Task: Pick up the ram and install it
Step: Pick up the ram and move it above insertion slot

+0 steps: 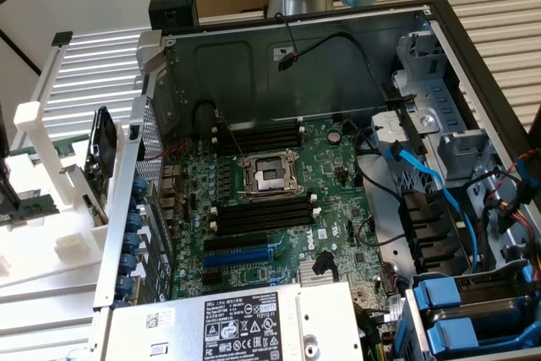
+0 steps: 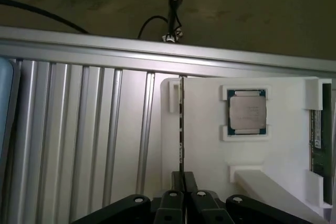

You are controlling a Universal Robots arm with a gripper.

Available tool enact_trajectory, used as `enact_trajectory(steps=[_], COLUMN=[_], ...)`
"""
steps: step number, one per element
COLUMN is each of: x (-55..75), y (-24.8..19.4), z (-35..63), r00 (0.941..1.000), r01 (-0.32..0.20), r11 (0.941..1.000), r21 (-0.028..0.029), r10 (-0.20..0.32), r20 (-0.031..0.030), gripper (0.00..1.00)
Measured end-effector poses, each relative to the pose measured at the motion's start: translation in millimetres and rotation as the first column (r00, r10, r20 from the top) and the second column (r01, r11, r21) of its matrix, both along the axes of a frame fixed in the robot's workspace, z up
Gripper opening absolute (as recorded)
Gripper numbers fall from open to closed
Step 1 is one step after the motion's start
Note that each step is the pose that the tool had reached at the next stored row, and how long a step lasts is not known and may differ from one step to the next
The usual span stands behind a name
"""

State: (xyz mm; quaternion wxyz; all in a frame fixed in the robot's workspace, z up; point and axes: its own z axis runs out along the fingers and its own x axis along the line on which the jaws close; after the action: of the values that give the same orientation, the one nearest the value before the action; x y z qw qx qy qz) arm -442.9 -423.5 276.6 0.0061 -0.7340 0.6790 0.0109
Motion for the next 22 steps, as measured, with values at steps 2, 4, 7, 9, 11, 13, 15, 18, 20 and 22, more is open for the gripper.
enact_trajectory(steps=[2,4,7,9,11,13,15,18,20,22], x=[-0.5,-0.7,-0.8,-0.8,-0.8,-0.7,0.6,8.8,14.9,21.8], y=[0.0,0.0,0.0,0.0,0.0,0.0,0.0,0.0,0.0,0.0], z=[13.5,22.5,40.9,50.0,68.1,77.3,91.4,109.7,117.7,123.8], r00=[1.0000,1.0000,1.0000,1.0000,1.0000,1.0000,1.0000,1.0000,1.0000,1.0000], r01=[0.000,0.000,0.000,0.000,0.000,0.000,0.000,0.000,0.000,0.000], r11=[1.0000,1.0000,1.0000,1.0000,1.0000,1.0000,1.0000,1.0000,1.0000,1.0000], r21=[0.0000,-0.0001,0.0000,-0.0001,0.0000,0.0000,-0.0001,-0.0001,-0.0002,0.0000], r10=[0.000,0.000,0.000,0.000,0.000,0.000,0.000,0.000,0.000,0.000], r20=[0.0000,-0.0002,0.0000,-0.0002,0.0000,0.0000,-0.0001,-0.0002,-0.0008,-0.0012], gripper=[0.12,0.12,0.12,0.12,0.12,0.12,0.12,0.12,0.12,0.12])
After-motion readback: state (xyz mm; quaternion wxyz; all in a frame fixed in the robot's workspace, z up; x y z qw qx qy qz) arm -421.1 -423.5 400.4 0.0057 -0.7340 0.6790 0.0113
